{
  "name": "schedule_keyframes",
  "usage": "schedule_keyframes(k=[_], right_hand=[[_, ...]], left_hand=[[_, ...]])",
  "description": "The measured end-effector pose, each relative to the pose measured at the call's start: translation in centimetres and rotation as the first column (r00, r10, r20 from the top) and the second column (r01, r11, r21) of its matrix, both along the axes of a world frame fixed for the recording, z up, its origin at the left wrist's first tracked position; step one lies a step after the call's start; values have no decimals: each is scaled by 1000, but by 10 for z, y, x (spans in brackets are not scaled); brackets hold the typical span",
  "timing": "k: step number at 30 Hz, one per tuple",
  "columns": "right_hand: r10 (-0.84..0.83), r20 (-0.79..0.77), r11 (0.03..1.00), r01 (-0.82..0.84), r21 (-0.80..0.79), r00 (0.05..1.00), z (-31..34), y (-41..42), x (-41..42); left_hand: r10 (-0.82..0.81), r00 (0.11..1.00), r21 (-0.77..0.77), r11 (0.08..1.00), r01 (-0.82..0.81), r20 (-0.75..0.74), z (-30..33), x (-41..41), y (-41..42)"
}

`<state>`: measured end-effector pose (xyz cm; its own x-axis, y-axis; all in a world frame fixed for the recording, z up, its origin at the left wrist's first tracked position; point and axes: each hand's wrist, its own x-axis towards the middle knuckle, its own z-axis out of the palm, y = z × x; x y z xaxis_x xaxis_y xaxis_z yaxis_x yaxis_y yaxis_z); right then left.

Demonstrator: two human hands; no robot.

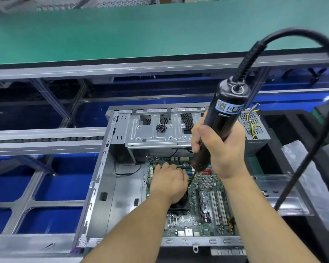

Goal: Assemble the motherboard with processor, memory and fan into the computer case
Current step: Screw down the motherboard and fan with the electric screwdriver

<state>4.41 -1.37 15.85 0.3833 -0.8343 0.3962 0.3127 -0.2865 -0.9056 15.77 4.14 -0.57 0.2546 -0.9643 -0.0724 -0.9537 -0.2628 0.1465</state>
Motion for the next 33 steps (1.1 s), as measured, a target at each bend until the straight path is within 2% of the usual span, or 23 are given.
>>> schedule_keyframes(k=[4,7,12,18,23,26,29,33], right_hand=[[23,21,1000,-23,20,1000,5,2,2],[-45,45,999,45,18,998,6,4,-2],[-162,218,985,171,-19,962,24,2,-15],[-239,207,968,248,-21,949,31,11,-23],[-239,216,968,250,-26,947,30,24,-24],[-252,213,962,269,-52,944,32,29,-20],[-302,190,940,325,-104,934,36,27,-20],[-322,216,927,353,-124,922,47,22,-16]], left_hand=[[-3,1000,-6,1000,3,3,0,0,1],[-2,1000,-2,1000,2,0,1,1,1],[-24,1000,-9,1000,24,-10,1,1,1],[6,998,-15,1000,-7,-62,7,0,0],[19,992,-13,1000,-21,-126,14,5,-2],[-32,994,-2,999,32,-106,18,4,0],[-163,986,53,985,165,-36,25,-4,2],[-258,962,193,943,272,-91,30,-25,2]])
